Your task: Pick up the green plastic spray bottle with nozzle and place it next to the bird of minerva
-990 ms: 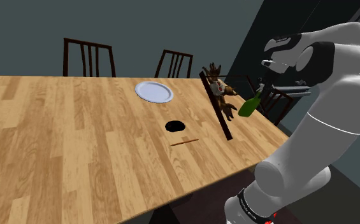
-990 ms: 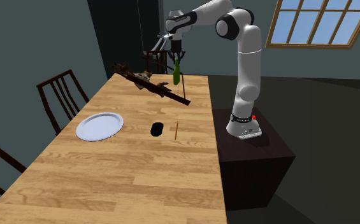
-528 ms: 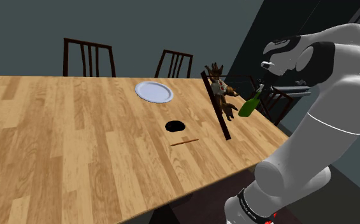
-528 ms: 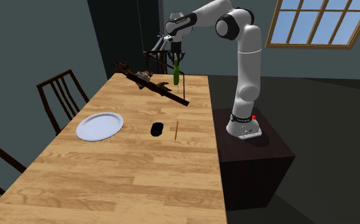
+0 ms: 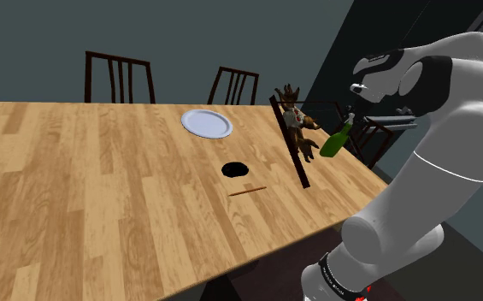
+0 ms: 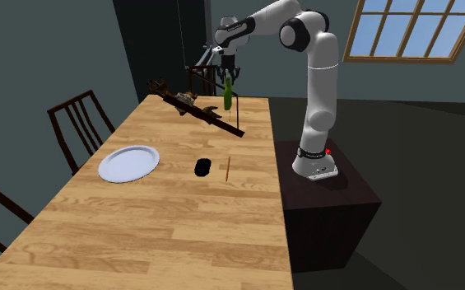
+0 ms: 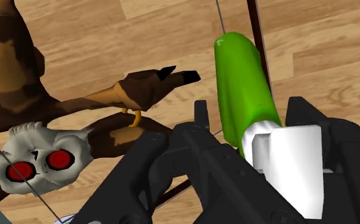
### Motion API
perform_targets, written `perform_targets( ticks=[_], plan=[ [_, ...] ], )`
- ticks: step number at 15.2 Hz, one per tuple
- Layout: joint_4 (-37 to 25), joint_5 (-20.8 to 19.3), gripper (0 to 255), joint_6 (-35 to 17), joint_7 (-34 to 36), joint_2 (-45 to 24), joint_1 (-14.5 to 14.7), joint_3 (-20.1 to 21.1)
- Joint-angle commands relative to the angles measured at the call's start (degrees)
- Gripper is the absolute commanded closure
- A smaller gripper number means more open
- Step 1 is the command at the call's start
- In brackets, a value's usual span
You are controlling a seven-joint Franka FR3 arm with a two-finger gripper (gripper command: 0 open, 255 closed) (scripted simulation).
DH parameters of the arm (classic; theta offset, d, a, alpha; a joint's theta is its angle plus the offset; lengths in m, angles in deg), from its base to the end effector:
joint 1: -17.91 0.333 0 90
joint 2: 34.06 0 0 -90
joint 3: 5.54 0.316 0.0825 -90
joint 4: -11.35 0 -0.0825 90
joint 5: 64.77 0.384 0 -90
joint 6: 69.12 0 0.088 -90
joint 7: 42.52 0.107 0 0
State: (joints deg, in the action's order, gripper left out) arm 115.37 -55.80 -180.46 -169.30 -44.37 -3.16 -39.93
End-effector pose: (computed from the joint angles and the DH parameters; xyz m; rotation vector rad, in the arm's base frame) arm 0.3630 -0.4793 0.4524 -2.5841 -1.7543 -0.0691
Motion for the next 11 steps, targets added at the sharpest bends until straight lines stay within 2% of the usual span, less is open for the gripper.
perform_targets(
  ticks=[1,3,5,9,11],
  plan=[
    [1.45,-0.09,0,1.19,-0.09,-1.45,0.11,0.28],
    [1.34,-0.39,0,1.53,1.10,-1.08,0.82,0.64],
    [1.03,0.49,0,0.66,-0.09,-2.63,-0.03,0.66],
    [-5.13,-0.47,0,7.63,0.59,-1.57,-0.40,0.43],
    [-5.13,-0.47,0,7.63,0.59,-1.58,-0.39,0.43]
  ],
)
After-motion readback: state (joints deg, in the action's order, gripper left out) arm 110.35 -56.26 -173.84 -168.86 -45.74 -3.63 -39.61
